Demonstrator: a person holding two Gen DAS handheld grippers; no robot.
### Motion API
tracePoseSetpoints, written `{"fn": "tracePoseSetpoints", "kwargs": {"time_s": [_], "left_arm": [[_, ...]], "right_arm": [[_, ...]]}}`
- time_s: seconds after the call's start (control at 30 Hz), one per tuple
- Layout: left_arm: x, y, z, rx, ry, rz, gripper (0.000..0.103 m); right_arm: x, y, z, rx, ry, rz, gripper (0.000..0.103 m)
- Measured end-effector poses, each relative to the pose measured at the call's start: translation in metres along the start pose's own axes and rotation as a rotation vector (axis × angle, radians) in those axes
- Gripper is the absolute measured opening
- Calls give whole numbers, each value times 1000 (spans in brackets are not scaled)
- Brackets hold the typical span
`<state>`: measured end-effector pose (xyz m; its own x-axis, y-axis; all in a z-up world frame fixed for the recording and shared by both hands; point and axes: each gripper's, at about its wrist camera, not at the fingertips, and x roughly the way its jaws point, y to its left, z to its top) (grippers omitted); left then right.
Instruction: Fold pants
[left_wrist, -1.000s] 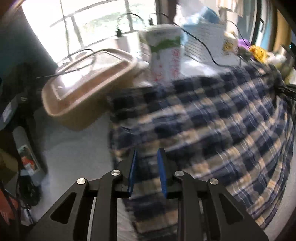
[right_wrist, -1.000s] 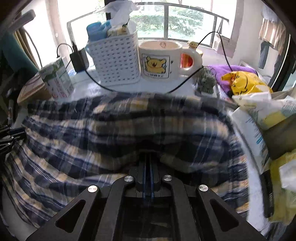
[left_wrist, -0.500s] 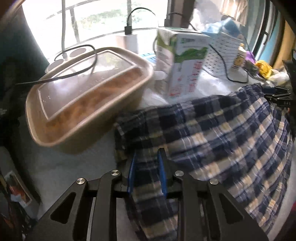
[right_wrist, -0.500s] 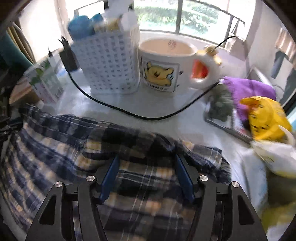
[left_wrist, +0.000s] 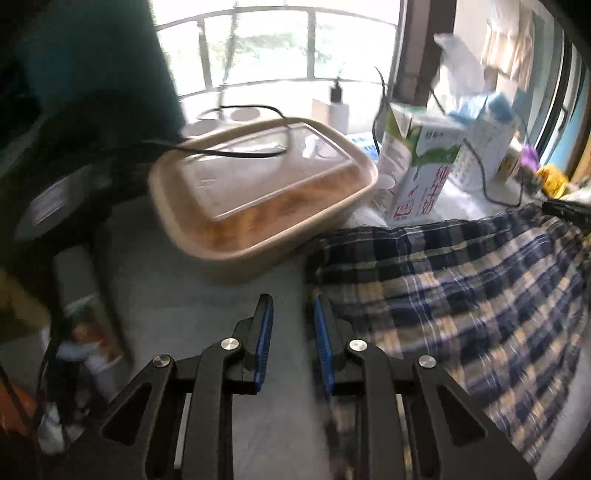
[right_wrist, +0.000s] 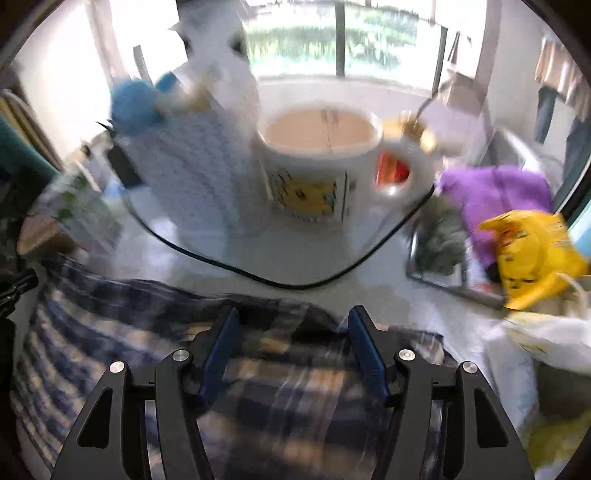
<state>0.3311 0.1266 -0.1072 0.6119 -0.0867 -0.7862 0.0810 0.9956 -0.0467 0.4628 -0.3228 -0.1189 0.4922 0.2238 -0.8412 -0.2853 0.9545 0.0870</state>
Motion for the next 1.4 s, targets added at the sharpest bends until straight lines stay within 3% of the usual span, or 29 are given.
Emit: {"fn": "tracePoseSetpoints", "kwargs": {"time_s": [0.1,0.27,0.37,0.43,0.5,0.57,0.7,0.83,0.9,1.1,1.27,1.4], "left_arm": [[-25,12,-22,-56,-7,-74,22],[-34,-19,-55,-18,22,-170,23],[-15,-40,-62,-15,44,-113,22],[-10,-38,-66,-42,50,-120,22],[-9,-41,-67,-18,27,-99,21],[-6,-42,-68,33,2,-42,12],[-5,-36,-69,30,-16,-25,11],[-5,-33,-69,36,-16,-14,11],[-5,-32,-70,35,-20,-17,11],[-6,-35,-69,45,-12,0,12],[-25,-39,-70,-13,-3,53,12],[-67,-69,-76,-15,-69,-94,12]], "right_arm": [[-29,18,-18,-37,-64,39,64],[-35,52,-59,-115,-30,69,64],[-17,60,-80,-119,23,54,64],[-9,64,-84,-105,37,45,64],[-8,67,-87,-93,27,42,64],[-6,70,-87,-86,18,46,64],[0,80,-87,-94,10,29,64],[-10,100,-101,-164,-8,-106,64],[-15,109,-114,-206,-5,-130,64],[-38,80,-146,-166,3,-87,64],[-70,50,-164,-112,-55,-92,64],[-95,16,-171,37,-94,-79,64]]}}
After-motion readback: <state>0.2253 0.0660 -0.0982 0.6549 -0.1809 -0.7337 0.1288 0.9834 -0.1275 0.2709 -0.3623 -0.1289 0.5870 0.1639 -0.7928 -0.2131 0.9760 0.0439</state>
